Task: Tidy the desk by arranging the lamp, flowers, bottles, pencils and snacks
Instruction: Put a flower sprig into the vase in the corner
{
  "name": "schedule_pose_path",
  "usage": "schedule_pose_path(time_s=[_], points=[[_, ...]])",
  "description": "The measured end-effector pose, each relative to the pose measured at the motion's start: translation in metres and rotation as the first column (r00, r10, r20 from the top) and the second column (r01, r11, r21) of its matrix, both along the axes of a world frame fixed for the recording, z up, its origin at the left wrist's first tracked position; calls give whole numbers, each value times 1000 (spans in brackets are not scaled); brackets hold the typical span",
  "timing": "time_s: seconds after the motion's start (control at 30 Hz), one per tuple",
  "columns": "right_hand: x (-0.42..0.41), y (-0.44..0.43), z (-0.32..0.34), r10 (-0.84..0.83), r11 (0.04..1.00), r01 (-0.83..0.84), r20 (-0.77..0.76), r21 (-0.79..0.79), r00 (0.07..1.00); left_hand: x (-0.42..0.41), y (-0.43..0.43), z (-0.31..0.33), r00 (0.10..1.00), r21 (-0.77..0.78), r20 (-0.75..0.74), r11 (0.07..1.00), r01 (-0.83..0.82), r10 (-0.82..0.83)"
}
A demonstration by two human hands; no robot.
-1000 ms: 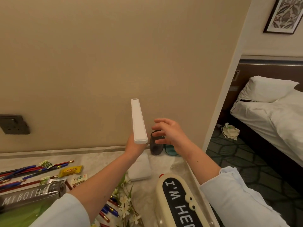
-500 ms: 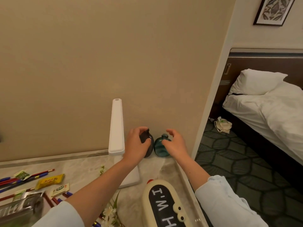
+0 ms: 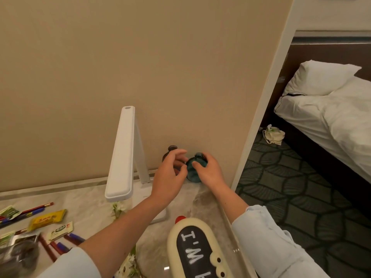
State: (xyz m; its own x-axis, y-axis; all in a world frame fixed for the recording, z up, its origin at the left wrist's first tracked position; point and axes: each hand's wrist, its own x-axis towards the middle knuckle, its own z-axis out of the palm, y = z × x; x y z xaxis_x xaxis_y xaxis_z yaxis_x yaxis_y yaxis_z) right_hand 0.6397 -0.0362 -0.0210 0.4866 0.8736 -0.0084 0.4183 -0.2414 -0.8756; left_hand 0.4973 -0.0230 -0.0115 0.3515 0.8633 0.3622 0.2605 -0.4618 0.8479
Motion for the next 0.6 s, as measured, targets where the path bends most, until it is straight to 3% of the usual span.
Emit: schedule_pose_path(time_s=[0.2,0.6], points=[[4,2,-2,-24,999,24,-1,22,1000,2,3,-13,998,-92,-4,994,62,-63],[-16,-36,28,29,994,-20,-73,111,997,-9,-11,0,993,-130,-17,985,116,-119]])
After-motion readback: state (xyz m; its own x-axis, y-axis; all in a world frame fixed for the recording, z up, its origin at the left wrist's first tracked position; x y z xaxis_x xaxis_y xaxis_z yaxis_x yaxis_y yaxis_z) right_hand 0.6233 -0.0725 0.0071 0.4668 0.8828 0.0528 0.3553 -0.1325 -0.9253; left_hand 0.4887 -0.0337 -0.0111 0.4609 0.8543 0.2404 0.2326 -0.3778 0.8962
